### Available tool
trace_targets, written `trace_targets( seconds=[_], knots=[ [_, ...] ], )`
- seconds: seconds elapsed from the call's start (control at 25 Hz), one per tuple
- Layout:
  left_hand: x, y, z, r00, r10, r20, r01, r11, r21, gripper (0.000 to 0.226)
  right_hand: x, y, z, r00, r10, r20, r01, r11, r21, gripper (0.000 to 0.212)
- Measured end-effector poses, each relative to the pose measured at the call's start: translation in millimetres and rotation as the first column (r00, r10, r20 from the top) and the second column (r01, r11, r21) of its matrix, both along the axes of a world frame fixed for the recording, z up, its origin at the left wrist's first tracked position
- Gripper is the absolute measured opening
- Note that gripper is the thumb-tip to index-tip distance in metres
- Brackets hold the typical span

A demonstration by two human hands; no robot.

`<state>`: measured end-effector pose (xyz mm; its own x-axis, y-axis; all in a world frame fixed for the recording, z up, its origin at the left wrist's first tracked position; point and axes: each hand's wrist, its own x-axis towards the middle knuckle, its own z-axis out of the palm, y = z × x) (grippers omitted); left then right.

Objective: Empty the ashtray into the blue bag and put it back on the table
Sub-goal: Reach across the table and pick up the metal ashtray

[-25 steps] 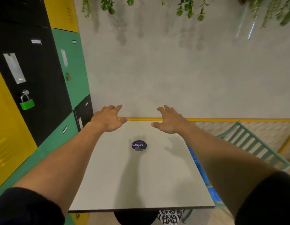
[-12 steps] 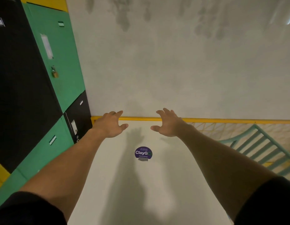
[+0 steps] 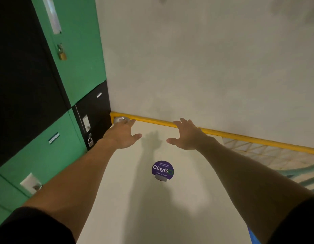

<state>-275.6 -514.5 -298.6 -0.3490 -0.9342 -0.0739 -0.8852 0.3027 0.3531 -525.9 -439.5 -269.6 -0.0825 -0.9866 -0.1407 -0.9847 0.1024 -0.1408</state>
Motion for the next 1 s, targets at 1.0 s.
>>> trace_targets(
  seconds=[1.0],
  knots=[
    [63, -306, -214, 0.908, 0.322, -0.268, -0.213, 0.906, 0.365, 0.070, 78, -329, -209, 0.995, -0.018, 0.094, -0.014, 0.943, 0.333, 0.127]
  ],
)
